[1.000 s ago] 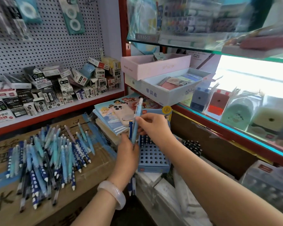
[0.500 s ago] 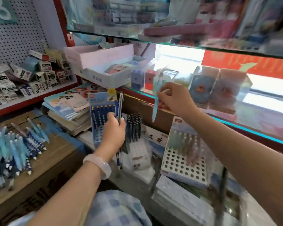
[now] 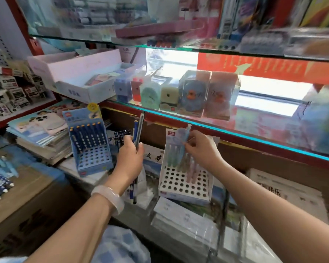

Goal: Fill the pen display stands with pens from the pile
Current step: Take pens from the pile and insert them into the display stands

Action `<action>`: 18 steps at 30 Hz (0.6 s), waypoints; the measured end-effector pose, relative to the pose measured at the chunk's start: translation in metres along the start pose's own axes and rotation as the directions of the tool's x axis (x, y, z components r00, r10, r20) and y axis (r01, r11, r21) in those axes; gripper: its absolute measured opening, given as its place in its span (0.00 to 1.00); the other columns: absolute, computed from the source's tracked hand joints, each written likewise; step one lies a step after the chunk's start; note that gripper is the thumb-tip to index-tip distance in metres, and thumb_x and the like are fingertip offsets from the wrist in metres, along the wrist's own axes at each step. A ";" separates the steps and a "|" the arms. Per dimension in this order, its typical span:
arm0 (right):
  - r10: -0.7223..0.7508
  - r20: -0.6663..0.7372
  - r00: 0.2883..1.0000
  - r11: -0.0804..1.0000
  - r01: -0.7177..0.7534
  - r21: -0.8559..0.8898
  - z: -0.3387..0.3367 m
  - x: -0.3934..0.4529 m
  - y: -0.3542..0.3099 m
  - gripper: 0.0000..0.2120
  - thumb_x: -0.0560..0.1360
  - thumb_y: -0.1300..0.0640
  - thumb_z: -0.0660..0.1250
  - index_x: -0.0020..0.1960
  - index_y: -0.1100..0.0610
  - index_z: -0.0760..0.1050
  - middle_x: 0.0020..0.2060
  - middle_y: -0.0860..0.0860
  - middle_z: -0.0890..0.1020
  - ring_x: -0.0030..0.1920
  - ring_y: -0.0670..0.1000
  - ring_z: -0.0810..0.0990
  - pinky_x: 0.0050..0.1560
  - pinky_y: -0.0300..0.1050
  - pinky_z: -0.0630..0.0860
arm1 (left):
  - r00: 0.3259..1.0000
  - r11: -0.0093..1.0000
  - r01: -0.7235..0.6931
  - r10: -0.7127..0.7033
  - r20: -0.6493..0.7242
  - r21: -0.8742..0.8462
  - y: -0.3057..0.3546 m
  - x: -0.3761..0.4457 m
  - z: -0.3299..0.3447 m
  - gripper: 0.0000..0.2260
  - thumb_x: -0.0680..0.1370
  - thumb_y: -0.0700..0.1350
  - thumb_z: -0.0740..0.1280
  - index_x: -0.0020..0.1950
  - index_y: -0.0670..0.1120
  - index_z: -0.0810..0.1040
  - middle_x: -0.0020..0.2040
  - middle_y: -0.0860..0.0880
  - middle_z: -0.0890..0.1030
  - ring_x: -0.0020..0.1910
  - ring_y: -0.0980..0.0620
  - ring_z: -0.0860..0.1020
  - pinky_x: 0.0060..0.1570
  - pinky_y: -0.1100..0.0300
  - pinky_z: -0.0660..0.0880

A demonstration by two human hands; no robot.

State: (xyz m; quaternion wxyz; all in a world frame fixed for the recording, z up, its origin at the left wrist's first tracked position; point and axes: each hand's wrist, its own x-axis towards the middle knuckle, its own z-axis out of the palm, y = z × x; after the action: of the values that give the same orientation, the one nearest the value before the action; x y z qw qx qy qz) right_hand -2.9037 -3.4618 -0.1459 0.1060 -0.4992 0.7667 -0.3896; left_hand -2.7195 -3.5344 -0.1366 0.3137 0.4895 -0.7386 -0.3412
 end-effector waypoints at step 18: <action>0.115 -0.035 0.993 0.993 -0.114 0.030 -0.030 -0.023 0.061 0.09 0.75 0.57 0.67 0.55 0.52 0.73 0.44 0.43 0.78 0.45 0.47 0.80 0.47 0.50 0.81 | 0.993 0.998 -0.047 0.052 0.111 -0.047 0.022 -0.017 0.036 0.02 0.82 0.42 0.55 0.50 0.44 0.63 0.35 0.50 0.70 0.32 0.56 0.68 0.27 0.72 0.66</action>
State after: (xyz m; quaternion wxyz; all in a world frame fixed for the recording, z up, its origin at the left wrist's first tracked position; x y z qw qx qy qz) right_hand -2.9508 -3.4152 -0.1744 0.1212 -0.4455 0.7904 -0.4026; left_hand -2.7540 -3.5055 -0.1419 0.2910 0.4442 -0.7591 -0.3766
